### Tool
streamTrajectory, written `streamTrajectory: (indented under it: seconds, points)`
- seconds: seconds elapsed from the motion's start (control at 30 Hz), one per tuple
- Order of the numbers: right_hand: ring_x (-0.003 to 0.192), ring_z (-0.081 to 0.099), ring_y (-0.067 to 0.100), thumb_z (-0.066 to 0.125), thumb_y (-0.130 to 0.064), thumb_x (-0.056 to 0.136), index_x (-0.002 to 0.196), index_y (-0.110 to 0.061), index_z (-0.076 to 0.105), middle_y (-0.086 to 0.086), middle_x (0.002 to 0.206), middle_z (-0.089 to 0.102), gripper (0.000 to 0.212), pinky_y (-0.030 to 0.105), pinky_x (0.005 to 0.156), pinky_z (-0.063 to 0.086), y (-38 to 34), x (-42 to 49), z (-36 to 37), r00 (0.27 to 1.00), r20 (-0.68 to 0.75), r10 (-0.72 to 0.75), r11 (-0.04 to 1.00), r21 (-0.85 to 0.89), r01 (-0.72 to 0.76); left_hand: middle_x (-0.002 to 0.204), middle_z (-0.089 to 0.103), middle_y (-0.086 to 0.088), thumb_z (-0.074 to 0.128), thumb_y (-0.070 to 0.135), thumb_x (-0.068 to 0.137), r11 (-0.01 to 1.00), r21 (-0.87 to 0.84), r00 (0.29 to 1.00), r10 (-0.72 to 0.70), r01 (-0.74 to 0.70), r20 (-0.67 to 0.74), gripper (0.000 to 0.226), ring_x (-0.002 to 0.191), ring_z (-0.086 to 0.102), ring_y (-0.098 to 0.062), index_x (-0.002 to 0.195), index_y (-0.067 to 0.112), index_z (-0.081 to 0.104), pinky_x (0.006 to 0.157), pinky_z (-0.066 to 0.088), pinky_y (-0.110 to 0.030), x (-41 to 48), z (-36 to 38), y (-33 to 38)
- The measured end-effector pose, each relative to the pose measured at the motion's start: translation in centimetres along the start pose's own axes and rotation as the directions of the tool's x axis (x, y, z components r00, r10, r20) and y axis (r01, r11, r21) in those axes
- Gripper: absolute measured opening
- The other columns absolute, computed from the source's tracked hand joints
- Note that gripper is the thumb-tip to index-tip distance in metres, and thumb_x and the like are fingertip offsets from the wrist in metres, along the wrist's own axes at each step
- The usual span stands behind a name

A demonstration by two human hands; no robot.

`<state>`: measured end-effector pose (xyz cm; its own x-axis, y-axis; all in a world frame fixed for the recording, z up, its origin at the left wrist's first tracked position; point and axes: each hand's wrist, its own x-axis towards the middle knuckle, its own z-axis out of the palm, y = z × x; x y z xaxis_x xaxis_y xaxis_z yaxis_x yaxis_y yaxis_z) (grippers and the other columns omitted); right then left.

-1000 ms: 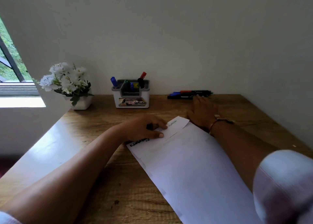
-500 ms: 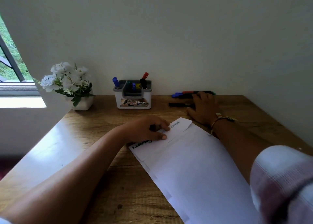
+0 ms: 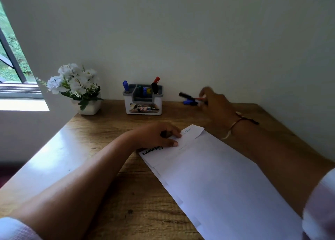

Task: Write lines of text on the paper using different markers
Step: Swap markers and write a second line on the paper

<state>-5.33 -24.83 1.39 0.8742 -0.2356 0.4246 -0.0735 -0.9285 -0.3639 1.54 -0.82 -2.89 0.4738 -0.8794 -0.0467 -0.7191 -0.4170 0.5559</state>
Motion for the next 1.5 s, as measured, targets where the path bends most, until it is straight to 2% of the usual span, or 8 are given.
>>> streamTrajectory:
  seconds: [0.1, 0.2, 0.27, 0.53, 0.83, 1.0, 1.2, 1.5]
  points:
    - [0.071, 0.073, 0.016, 0.047, -0.004, 0.101, 0.124, -0.025, 0.058, 0.01, 0.107, 0.063, 0.033, 0.026, 0.062, 0.057, -3.8, -1.2, -2.6, 0.987, 0.03, 0.16, 0.858, 0.491, -0.154, 0.14, 0.049, 0.026, 0.066, 0.052, 0.087, 1.0, -0.008, 1.0, 0.001, -0.001, 0.005, 0.029, 0.126, 0.048, -0.005, 0.113, 0.059, 0.058, 0.11, 0.039, -0.039, 0.1, 0.0, 0.0]
    - [0.081, 0.077, 0.02, 0.042, -0.008, 0.102, 0.113, -0.011, 0.068, 0.018, 0.107, 0.073, 0.028, 0.028, 0.061, 0.06, -6.7, -3.5, -3.2, 0.92, 0.291, 0.264, 0.168, 0.925, -0.341, 0.137, 0.049, 0.029, 0.067, 0.051, 0.087, 1.0, -0.012, 1.0, 0.002, -0.002, 0.004, 0.032, 0.124, 0.048, -0.003, 0.118, 0.054, 0.06, 0.105, 0.039, -0.031, 0.1, 0.0, -0.1]
    - [0.09, 0.077, 0.022, 0.045, -0.012, 0.103, 0.115, -0.003, 0.064, 0.015, 0.1, 0.077, 0.024, 0.028, 0.064, 0.061, -6.8, -5.2, -2.3, 0.91, 0.357, 0.213, -0.047, 0.934, -0.355, 0.128, 0.049, 0.034, 0.067, 0.051, 0.087, 1.0, -0.017, 1.0, 0.01, -0.01, -0.01, 0.034, 0.119, 0.049, 0.001, 0.12, 0.051, 0.06, 0.097, 0.038, -0.022, 0.0, 0.0, 0.0]
    - [0.056, 0.064, 0.004, 0.048, -0.062, 0.095, 0.096, -0.021, 0.076, -0.003, 0.064, 0.07, 0.049, 0.017, 0.047, 0.048, -5.8, -7.3, 1.3, 0.917, 0.241, 0.317, 0.459, 0.807, -0.371, 0.126, 0.057, 0.017, 0.069, 0.048, 0.086, 1.0, 0.007, 0.998, 0.007, -0.006, -0.065, 0.03, 0.107, 0.054, 0.0, 0.116, 0.048, 0.063, 0.083, 0.041, -0.019, -0.2, 0.1, 0.0]
    - [0.068, 0.069, 0.012, 0.049, -0.025, 0.103, 0.102, -0.017, 0.076, 0.003, 0.072, 0.073, 0.028, 0.022, 0.059, 0.054, -5.6, -7.4, 1.8, 0.919, 0.311, 0.241, 0.362, 0.85, -0.383, 0.084, 0.069, 0.012, 0.069, 0.041, 0.089, 0.997, -0.076, 0.942, -0.021, -0.005, -0.335, 0.014, 0.074, 0.06, 0.003, 0.091, 0.028, 0.074, 0.066, 0.046, -0.015, -0.2, 0.2, -0.1]
    - [0.081, 0.075, 0.013, 0.059, -0.036, 0.099, 0.106, -0.02, 0.076, 0.005, 0.091, 0.079, 0.024, 0.022, 0.065, 0.059, -5.7, -7.5, 1.7, 0.934, 0.301, 0.191, 0.432, 0.829, -0.355, 0.065, 0.063, 0.003, 0.067, 0.041, 0.089, 0.995, -0.091, 0.903, -0.008, -0.034, -0.429, 0.023, 0.051, 0.051, 0.0, 0.077, 0.021, 0.069, 0.053, 0.042, -0.02, -0.3, 0.2, 0.3]
    - [0.09, 0.076, 0.018, 0.057, -0.02, 0.101, 0.102, -0.02, 0.075, 0.007, 0.094, 0.079, 0.018, 0.026, 0.066, 0.061, -5.4, -7.1, 2.1, 0.959, 0.259, 0.114, 0.408, 0.868, -0.283, 0.06, 0.065, 0.011, 0.072, 0.041, 0.085, 0.944, -0.316, 0.862, -0.085, -0.09, -0.5, 0.029, 0.052, 0.054, -0.001, 0.083, 0.014, 0.062, 0.049, 0.044, -0.015, -0.6, 0.1, 1.1]
    - [0.092, 0.076, 0.026, 0.064, -0.023, 0.097, 0.1, -0.01, 0.071, 0.015, 0.096, 0.078, 0.015, 0.031, 0.071, 0.062, -5.7, -7.3, 2.1, 0.967, 0.247, 0.068, 0.353, 0.901, -0.254, 0.098, 0.073, 0.004, 0.069, 0.024, 0.089, 0.894, -0.411, 0.904, -0.019, -0.176, -0.428, 0.023, 0.09, 0.07, -0.009, 0.112, 0.023, 0.07, 0.079, 0.057, -0.02, -1.2, -0.3, 1.9]
